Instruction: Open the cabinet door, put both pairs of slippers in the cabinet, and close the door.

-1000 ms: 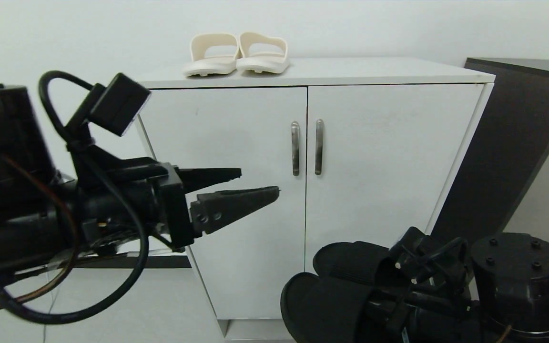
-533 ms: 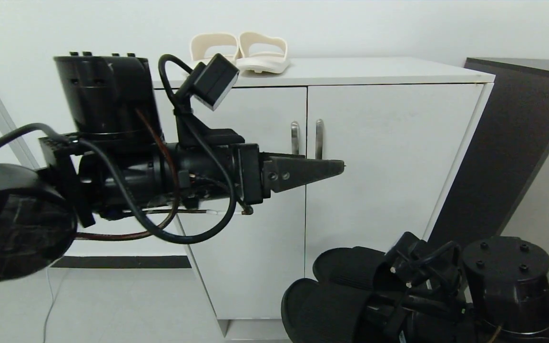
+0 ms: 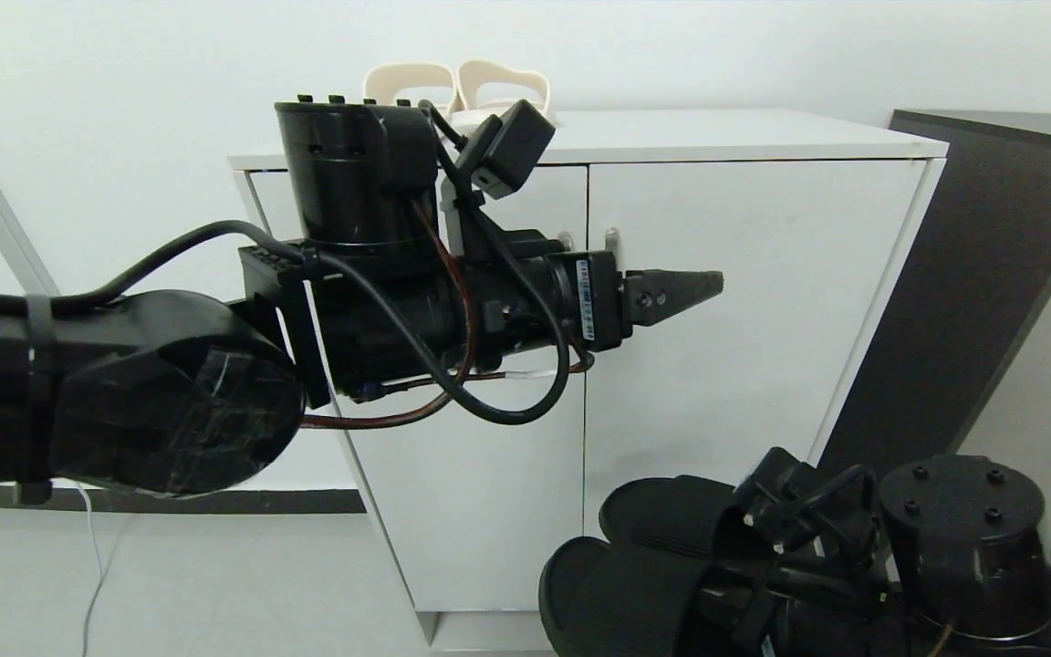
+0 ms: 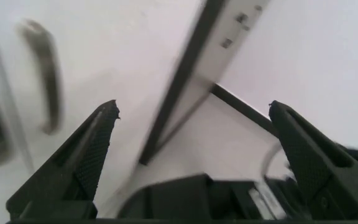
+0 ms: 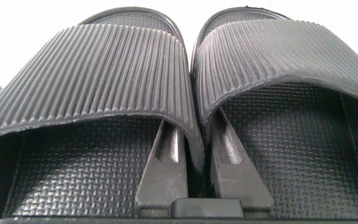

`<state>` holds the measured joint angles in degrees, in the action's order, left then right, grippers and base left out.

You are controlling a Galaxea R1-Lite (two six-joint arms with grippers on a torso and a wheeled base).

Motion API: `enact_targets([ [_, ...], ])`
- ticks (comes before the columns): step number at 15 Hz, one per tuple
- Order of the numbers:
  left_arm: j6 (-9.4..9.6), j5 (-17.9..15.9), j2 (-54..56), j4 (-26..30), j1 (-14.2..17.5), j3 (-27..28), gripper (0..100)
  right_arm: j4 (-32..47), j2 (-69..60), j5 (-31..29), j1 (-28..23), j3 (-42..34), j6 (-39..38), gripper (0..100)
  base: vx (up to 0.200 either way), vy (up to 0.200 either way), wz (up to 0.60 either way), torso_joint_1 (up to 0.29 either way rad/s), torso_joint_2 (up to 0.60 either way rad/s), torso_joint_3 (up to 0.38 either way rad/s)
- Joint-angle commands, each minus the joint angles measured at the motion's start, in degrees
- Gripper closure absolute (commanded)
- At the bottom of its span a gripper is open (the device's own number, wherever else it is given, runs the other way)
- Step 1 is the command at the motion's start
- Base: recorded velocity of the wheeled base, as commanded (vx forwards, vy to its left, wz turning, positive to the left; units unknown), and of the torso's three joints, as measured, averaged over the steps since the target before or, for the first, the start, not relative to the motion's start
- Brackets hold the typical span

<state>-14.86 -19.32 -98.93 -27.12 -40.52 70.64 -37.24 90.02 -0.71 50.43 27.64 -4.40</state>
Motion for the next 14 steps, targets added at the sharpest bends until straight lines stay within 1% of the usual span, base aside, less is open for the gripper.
enact_targets([
  [1,0.36,1.4,-0.2,0.1,-0.3,0.6,0,0.0,0.2,0.0,0.0,0.0,0.0,100,0.0,0.0,0.0,0.0,0.0,0.0],
  [3,0.36,3.8,-0.4,0.1,0.0,0.5,0,0.0,0.4,-0.1,0.0,0.0,0.0,100,0.0,0.0,0.0,0.0,0.0,0.0],
  [5,0.45,5.2,-0.7,0.1,0.3,0.5,0,0.0,0.4,-0.2,0.0,0.0,0.0,100,0.0,0.0,0.0,0.0,0.0,0.0],
  [9,0.45,5.3,-2.1,0.1,2.0,0.8,0,0.0,0.4,-0.2,0.0,0.0,0.0,100,0.0,0.0,0.0,0.0,0.0,0.0],
  [11,0.36,5.3,-3.8,0.1,2.8,2.1,0,0.0,0.4,-0.3,0.0,0.0,0.0,100,0.0,0.0,0.0,0.0,0.0,0.0],
  [14,0.36,5.2,-5.9,0.3,3.2,4.2,0,0.0,0.4,-0.3,0.0,0.0,0.0,100,0.0,0.0,0.0,0.0,0.0,0.0],
])
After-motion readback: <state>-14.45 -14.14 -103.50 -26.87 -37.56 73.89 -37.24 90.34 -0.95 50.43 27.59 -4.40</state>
